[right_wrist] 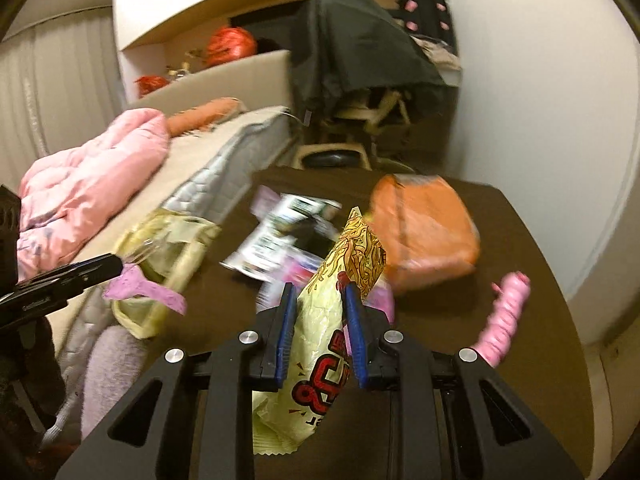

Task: Collect trash
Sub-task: 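Carry the pink tray and yellow wrapper into the yellow bag and release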

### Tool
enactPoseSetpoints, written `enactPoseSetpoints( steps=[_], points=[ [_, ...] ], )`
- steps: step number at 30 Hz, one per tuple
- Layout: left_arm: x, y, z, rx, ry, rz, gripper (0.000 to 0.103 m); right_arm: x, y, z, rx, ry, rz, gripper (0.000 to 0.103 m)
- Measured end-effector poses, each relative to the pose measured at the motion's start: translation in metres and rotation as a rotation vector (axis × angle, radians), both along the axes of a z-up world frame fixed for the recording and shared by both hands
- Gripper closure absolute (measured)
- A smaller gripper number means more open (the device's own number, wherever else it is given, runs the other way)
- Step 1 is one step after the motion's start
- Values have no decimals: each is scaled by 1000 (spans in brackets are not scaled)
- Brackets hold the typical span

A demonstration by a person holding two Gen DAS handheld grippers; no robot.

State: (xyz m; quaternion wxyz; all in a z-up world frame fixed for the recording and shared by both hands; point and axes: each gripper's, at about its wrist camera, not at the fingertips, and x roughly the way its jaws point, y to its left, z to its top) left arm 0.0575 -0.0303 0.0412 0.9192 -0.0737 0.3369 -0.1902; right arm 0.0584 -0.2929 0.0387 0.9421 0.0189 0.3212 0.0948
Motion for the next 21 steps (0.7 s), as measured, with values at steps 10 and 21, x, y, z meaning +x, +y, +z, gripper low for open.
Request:
enactPoseSetpoints(
  steps=[10,21],
  points=[
    [17,79,4,12,-3,187,66,46,80,17,-49,-41,158,80],
    [35,143,-8,-12,29,252,66,91,149,11,-74,-10,258,80]
  ],
)
